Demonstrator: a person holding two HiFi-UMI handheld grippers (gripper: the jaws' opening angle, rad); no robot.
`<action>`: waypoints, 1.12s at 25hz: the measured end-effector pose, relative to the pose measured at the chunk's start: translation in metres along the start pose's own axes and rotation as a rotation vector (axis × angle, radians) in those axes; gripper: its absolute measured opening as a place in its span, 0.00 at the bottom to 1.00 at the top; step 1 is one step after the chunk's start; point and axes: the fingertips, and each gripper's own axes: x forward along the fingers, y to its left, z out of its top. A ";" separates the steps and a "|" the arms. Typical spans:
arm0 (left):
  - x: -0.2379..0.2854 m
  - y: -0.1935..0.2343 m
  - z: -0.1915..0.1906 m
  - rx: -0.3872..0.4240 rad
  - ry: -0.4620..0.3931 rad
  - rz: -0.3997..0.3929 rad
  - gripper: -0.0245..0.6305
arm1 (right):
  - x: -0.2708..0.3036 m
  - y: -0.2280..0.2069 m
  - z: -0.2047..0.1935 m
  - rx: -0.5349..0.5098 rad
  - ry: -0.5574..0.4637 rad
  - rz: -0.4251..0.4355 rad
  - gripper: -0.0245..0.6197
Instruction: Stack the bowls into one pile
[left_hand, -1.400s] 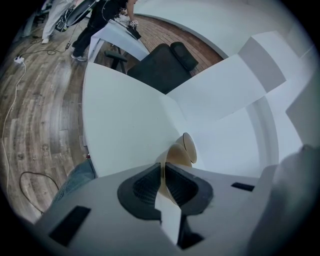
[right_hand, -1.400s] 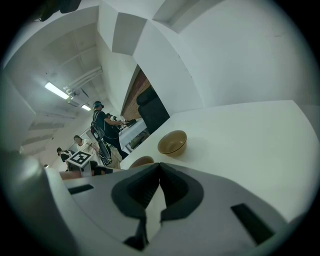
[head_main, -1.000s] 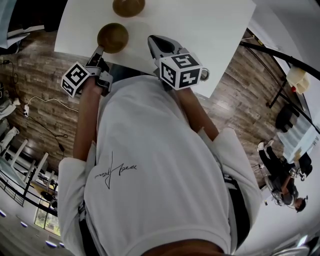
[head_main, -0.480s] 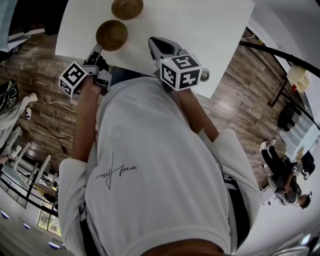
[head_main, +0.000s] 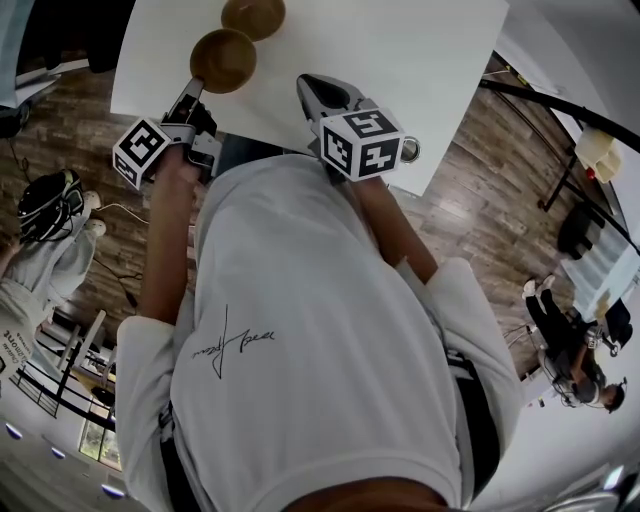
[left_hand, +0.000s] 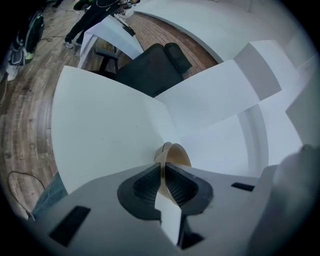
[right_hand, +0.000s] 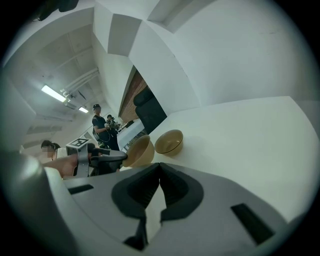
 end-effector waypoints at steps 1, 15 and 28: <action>0.001 -0.002 0.000 0.001 0.003 -0.002 0.09 | 0.000 0.000 -0.001 0.002 0.001 -0.001 0.05; 0.027 -0.019 0.012 0.032 0.030 -0.027 0.09 | 0.001 -0.008 -0.002 0.033 -0.008 -0.023 0.06; 0.057 -0.030 0.017 0.054 0.064 -0.032 0.09 | 0.002 -0.019 0.001 0.063 -0.004 -0.040 0.05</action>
